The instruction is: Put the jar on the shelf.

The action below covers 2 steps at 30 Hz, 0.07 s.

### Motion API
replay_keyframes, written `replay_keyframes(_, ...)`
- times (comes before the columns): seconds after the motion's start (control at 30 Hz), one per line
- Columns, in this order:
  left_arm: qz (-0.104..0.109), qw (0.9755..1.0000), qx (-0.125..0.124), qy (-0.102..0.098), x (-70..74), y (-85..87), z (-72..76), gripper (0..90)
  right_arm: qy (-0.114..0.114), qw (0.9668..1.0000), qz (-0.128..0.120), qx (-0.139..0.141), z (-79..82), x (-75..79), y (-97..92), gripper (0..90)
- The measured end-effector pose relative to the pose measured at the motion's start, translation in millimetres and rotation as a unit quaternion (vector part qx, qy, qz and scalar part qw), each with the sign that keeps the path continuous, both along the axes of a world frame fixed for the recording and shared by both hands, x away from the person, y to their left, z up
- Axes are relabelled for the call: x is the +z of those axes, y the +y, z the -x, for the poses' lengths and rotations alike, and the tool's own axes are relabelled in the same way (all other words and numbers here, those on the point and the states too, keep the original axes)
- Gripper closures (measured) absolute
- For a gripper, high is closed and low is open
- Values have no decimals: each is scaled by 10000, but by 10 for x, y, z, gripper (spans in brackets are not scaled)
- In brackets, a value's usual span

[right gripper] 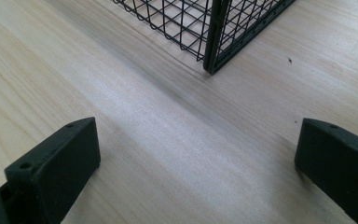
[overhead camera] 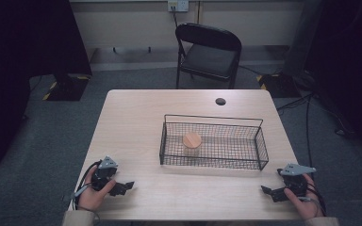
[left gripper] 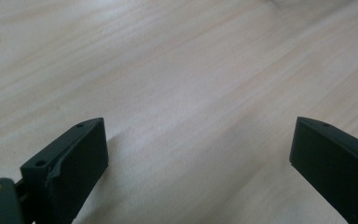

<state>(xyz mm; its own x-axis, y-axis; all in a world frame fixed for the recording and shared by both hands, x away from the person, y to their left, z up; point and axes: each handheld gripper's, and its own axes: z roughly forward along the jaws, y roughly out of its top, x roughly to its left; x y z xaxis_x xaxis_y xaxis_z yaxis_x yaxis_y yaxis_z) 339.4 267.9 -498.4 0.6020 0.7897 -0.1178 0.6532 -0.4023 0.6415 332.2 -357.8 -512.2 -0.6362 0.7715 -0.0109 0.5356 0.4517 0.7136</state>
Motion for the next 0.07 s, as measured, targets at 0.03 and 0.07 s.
replay_keyframes(0.03,-10,10000,14,19,-3,7,8,37,0,10000,-1,0,0,0,0,0)
replay_keyframes(0.07,-15,10000,15,31,-6,10,15,37,0,10000,0,0,0,0,0,0)
